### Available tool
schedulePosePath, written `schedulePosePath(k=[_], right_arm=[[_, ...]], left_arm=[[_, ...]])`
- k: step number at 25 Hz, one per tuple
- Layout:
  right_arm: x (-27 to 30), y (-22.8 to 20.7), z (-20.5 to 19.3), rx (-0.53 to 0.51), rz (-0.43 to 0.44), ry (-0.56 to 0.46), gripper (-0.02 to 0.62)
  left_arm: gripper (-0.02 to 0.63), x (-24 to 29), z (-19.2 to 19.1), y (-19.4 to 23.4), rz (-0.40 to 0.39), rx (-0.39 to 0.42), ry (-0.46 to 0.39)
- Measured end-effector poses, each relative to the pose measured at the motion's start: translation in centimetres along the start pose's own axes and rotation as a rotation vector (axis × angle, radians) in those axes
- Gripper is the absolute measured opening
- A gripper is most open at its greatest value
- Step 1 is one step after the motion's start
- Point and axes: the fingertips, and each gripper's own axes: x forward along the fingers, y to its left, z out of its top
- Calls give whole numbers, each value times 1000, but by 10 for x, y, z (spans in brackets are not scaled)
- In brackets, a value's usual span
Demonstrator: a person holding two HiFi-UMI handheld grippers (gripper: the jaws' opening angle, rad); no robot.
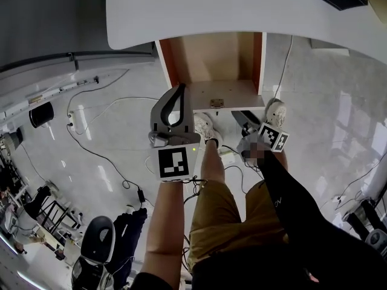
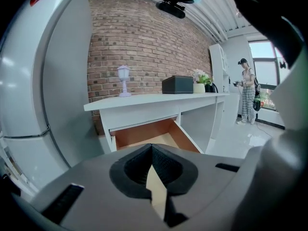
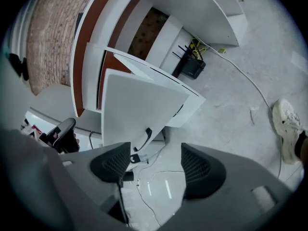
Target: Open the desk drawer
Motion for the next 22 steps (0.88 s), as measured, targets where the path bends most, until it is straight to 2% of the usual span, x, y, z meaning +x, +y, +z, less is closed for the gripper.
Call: schedulePosePath(k=[7, 11, 15, 22], right_arm=[[-30, 4, 30, -194, -60, 32, 321], [-52, 14, 47, -312, -65, 91, 321], [-76, 32, 65, -419, -67, 133, 321], [-101, 88, 94, -661, -72, 137, 321]], left_arm=[[9, 5, 9, -12, -34, 58, 12], [9, 4, 21, -30, -51, 64, 9], [9, -6, 27, -44, -48, 29, 61], [9, -21, 80, -48, -12, -28, 25]])
